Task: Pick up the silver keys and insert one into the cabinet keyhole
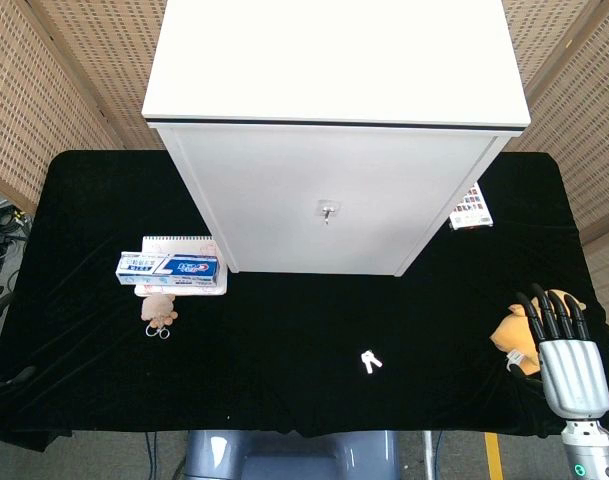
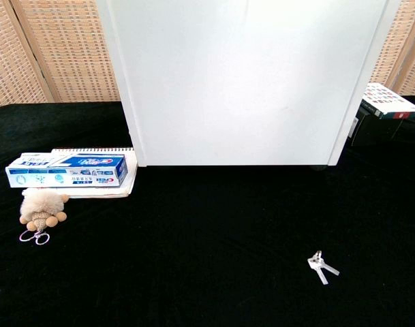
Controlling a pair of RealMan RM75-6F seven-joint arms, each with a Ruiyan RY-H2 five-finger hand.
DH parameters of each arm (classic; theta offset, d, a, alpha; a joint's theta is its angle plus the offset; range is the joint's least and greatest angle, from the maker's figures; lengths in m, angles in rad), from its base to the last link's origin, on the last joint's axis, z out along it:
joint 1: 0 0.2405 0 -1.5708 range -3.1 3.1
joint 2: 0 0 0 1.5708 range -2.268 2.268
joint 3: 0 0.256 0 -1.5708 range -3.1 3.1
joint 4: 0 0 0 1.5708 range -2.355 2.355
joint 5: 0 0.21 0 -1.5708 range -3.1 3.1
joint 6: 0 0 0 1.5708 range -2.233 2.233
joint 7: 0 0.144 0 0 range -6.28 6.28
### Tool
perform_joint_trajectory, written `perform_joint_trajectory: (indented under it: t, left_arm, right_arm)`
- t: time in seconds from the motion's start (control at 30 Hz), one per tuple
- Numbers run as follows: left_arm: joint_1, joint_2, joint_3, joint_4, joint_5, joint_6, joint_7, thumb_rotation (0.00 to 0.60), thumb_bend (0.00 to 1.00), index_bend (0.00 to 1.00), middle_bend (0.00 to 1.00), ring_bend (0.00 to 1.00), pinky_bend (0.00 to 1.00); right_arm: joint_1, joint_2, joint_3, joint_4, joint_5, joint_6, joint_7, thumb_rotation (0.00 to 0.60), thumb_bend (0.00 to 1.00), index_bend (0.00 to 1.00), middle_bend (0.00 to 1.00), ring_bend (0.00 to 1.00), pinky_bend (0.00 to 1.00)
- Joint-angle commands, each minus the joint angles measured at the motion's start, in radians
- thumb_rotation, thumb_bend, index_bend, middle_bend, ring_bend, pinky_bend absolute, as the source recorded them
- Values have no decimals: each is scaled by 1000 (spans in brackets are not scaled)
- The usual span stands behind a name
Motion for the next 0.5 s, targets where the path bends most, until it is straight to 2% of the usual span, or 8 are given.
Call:
perform_joint_trajectory:
  t: [0.03,0.2,0.23,0.27,0.37,0.4,0.47,0.5]
  left_arm:
    - [0,-1,-1,1,-2,-1,1,600,0,0,0,0,0]
    - [-2,-3,-1,-1,-4,-7,7,600,0,0,0,0,0]
    - [-2,-3,-1,-1,-5,-7,8,600,0,0,0,0,0]
    - [-3,-4,-3,-2,-8,-8,9,600,0,0,0,0,0]
    - [-8,-7,-9,-2,-24,-20,16,600,0,0,0,0,0]
    - [-10,-8,-11,-3,-29,-24,20,600,0,0,0,0,0]
    - [-14,-12,-15,-4,-41,-35,32,600,0,0,0,0,0]
    - [-15,-14,-17,-4,-46,-39,39,600,0,0,0,0,0]
  right_arm:
    - [2,-1,-1,0,0,-5,-3,600,0,0,0,0,0]
    - [14,-9,-4,6,7,-35,-27,600,0,0,3,0,0]
    - [18,-11,-3,6,8,-41,-30,600,0,0,43,6,0]
    - [25,-15,-1,8,9,-52,-37,600,0,0,96,29,0]
    - [68,-32,10,22,-2,-102,-72,600,0,8,445,283,28]
    - [88,-35,12,24,-8,-130,-87,600,0,22,547,388,88]
    - [124,-30,14,11,2,-194,-137,600,0,59,655,531,313]
    - [142,-28,15,3,2,-226,-159,600,0,84,703,603,499]
